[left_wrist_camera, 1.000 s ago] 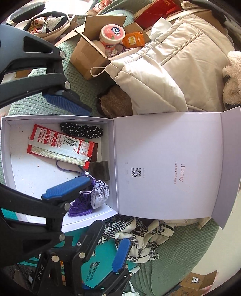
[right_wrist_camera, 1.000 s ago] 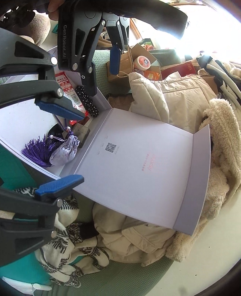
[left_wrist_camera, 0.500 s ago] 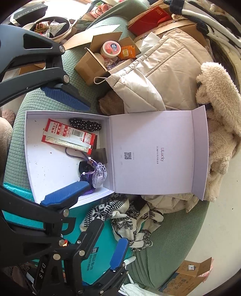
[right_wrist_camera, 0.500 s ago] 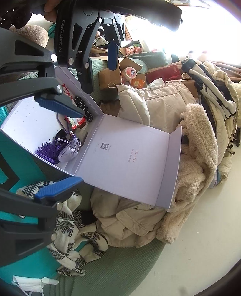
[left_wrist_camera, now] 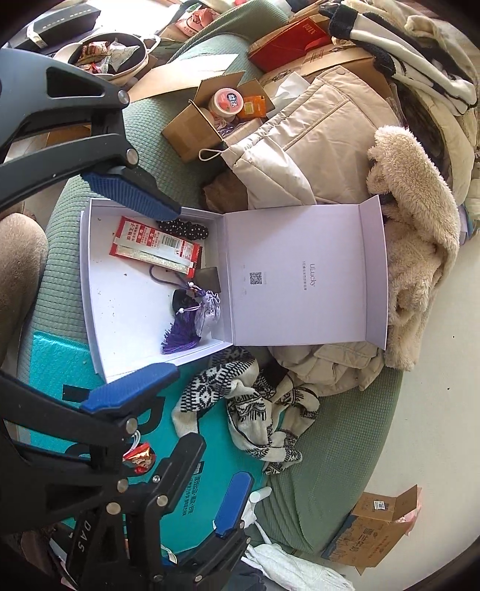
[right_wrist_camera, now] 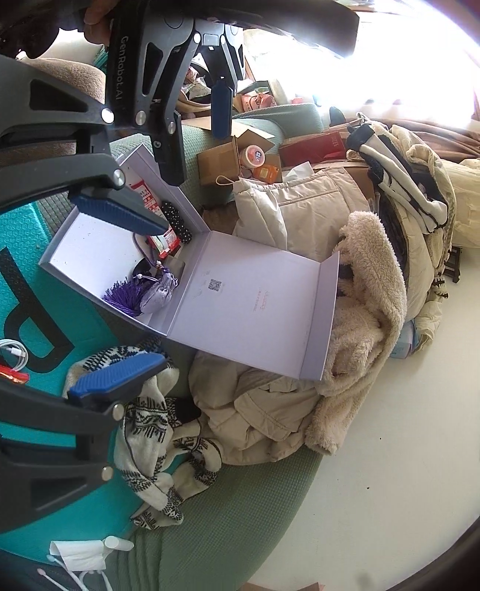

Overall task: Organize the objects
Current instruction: 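Move both tools away from the box toward the white cable and candy packet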

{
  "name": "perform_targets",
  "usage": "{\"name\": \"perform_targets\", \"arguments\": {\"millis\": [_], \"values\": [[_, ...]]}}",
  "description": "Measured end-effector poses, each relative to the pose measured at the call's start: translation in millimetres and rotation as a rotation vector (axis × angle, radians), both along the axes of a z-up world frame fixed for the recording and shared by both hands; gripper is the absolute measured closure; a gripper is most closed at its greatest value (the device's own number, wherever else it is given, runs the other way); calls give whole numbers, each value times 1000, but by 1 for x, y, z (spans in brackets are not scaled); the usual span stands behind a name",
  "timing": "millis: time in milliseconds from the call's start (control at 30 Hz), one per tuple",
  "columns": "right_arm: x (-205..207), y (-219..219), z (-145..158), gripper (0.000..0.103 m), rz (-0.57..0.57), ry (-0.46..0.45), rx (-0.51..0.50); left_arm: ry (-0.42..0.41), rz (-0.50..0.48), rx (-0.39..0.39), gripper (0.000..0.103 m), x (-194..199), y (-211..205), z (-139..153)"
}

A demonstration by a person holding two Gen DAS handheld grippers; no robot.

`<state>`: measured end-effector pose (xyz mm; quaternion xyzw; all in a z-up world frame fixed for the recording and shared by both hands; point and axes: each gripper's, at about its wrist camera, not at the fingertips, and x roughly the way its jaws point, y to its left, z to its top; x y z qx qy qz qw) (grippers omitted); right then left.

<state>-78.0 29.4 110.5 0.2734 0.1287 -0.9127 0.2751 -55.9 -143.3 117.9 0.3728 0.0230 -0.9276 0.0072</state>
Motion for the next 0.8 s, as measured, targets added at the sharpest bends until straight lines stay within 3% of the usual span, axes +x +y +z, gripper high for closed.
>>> {"name": "perform_targets", "arguments": {"millis": [333,800], "values": [[39,26,5,36,-42,12,-1,11,-48,12,25,38,36,6],[77,88,-10,36,-163,-21,4,-32,-171,23,25,59,101,-14]]}}
